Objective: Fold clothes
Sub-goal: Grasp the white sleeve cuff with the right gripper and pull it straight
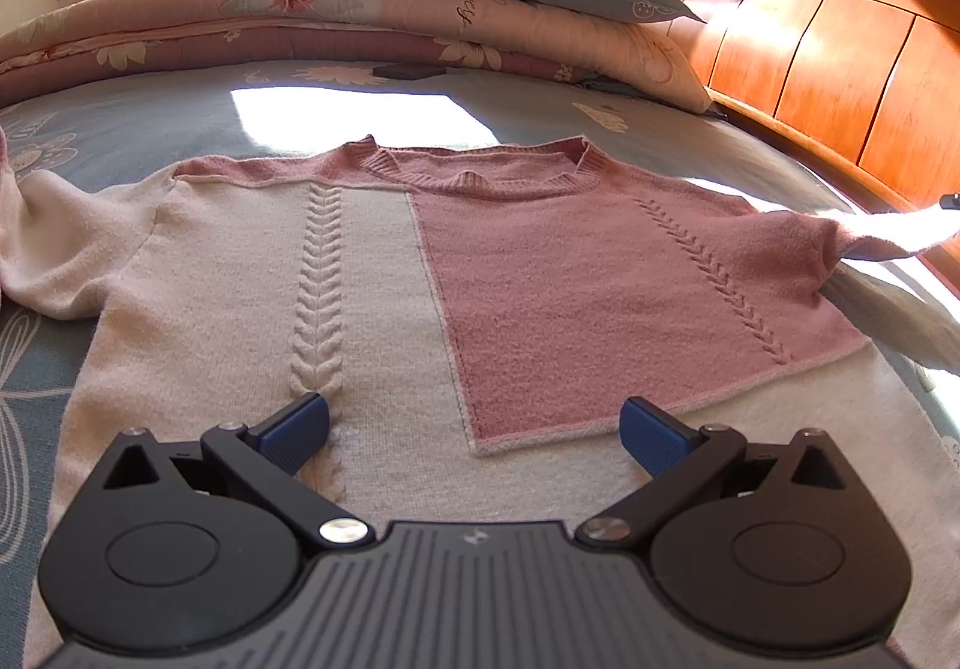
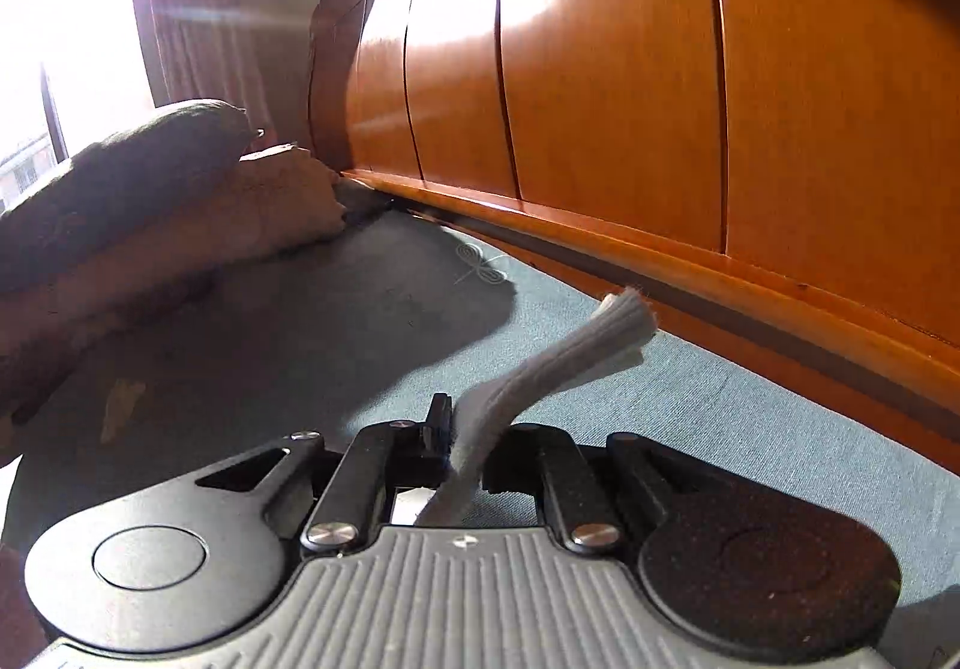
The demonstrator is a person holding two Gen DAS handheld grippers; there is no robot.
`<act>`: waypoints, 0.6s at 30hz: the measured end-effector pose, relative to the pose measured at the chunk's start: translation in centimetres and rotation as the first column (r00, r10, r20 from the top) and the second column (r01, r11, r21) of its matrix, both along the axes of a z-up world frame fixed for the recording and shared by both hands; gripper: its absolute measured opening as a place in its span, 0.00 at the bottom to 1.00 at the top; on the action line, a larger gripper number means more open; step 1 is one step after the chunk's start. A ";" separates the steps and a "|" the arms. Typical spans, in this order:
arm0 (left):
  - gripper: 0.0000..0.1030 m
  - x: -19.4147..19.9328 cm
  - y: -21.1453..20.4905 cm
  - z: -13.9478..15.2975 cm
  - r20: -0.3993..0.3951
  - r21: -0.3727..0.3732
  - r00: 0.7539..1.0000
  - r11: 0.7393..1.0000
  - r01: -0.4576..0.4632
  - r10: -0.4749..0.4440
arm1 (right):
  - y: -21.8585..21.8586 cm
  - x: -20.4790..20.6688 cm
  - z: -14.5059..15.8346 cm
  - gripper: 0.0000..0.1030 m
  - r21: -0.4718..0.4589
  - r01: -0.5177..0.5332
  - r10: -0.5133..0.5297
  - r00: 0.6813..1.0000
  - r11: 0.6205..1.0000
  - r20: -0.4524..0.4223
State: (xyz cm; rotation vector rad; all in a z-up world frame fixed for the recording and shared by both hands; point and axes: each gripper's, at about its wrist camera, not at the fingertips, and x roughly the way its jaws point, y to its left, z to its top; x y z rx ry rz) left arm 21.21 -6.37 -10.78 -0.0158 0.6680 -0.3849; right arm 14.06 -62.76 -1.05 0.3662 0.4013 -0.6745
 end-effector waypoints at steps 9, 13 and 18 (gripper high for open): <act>0.99 0.0 -0.1 0.0 0.002 0.007 1.000 1.000 0.001 -0.001 | -2.7 2.6 -0.7 0.25 -0.108 0.008 -0.018 0.995 0.994 -0.094; 0.99 0.1 -0.1 0.0 0.001 0.006 1.000 1.000 0.002 -0.002 | -4.1 2.1 -3.1 0.30 -0.004 0.091 -0.091 0.985 0.996 -0.143; 0.99 0.1 -0.1 0.0 0.001 0.006 1.000 1.000 0.002 -0.002 | -3.3 0.5 -5.2 0.46 0.158 0.127 -0.103 0.983 0.979 -0.154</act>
